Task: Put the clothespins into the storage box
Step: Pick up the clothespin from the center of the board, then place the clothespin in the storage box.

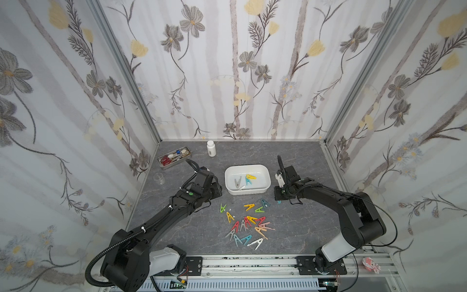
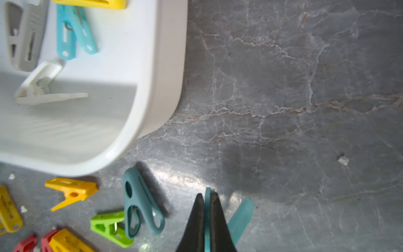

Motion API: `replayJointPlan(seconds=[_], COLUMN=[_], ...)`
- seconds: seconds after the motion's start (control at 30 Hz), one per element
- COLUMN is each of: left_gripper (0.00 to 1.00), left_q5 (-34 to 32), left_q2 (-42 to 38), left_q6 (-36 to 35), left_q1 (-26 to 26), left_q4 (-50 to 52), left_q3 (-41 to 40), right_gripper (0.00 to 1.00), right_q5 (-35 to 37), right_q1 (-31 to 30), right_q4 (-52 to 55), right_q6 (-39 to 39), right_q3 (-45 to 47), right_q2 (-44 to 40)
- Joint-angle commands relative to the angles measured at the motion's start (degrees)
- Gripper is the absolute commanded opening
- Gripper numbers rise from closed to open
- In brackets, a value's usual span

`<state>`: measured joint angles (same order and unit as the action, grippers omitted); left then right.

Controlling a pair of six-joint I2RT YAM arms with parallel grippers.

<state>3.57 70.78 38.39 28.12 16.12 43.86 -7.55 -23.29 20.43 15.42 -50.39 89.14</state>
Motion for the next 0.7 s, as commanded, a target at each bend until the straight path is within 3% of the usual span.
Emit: replayJointPlan(seconds=[0.0, 0.3, 0.67], left_gripper=[0.45, 0.45, 0.46], left_q5=[-0.6, 0.8, 0.4], left_q2=[0.0, 3.2, -1.7], left_q6=[1.8, 0.5, 2.8], left_q1=[0.0, 0.1, 0.2], left_q4=[0.5, 0.3, -0.4], left_q3=[-0.5, 0.9, -4.9], right_gripper=[0.00, 0.00, 0.00], right_q5=[-2.7, -11.3, -15.0], right_q1=[0.0, 0.0, -4.3], right_q4=[0.3, 2.9, 0.7], right_q6=[-1.4, 1.1, 1.5], right_q3=[0.8, -2.0, -22.0], right_q2=[-3.3, -8.6, 6.7])
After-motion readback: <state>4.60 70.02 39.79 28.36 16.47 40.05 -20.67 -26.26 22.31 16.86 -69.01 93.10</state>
